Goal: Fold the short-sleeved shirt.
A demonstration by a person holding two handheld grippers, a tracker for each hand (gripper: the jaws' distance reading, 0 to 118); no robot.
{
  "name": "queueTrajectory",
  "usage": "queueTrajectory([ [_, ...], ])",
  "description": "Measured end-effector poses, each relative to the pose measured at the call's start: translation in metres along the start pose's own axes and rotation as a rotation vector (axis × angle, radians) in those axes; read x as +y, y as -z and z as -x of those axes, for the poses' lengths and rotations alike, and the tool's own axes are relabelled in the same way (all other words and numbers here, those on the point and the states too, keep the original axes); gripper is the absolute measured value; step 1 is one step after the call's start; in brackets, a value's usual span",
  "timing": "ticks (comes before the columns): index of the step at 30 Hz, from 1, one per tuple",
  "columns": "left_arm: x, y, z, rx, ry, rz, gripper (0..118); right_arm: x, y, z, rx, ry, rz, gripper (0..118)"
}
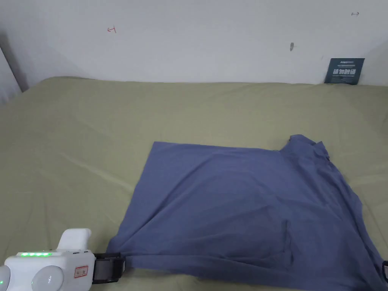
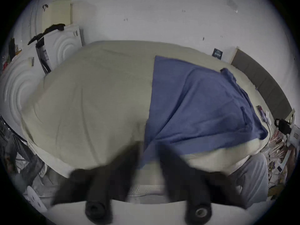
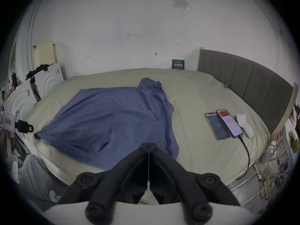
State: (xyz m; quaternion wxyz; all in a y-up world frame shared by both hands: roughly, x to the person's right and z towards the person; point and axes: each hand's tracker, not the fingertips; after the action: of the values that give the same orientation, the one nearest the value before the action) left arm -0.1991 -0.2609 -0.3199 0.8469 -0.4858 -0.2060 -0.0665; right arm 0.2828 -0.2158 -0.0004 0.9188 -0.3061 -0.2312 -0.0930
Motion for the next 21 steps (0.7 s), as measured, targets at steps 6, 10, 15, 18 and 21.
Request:
queueTrajectory([
  [6, 0.002, -0.014, -0.012, -0.046, -0.028, -0.010, 105, -0.005, 0.009, -0.011, -0.020, -0.005, 0.045, 4],
  [10, 0.004, -0.020, -0.024, -0.048, -0.018, 0.002, 4, -0.008, 0.012, -0.020, -0.012, 0.012, 0.071, 4],
  [15, 0.005, -0.013, -0.017, -0.039, -0.025, -0.001, 4, -0.020, 0.031, -0.021, 0.028, -0.007, 0.150, 47],
  [18, 0.006, -0.014, -0.023, -0.023, -0.010, -0.001, 4, -0.028, 0.050, -0.020, 0.021, -0.025, 0.197, 109],
  [21, 0.006, -0.013, -0.025, -0.020, -0.013, 0.006, 4, -0.033, 0.058, -0.025, 0.032, -0.024, 0.224, 117],
])
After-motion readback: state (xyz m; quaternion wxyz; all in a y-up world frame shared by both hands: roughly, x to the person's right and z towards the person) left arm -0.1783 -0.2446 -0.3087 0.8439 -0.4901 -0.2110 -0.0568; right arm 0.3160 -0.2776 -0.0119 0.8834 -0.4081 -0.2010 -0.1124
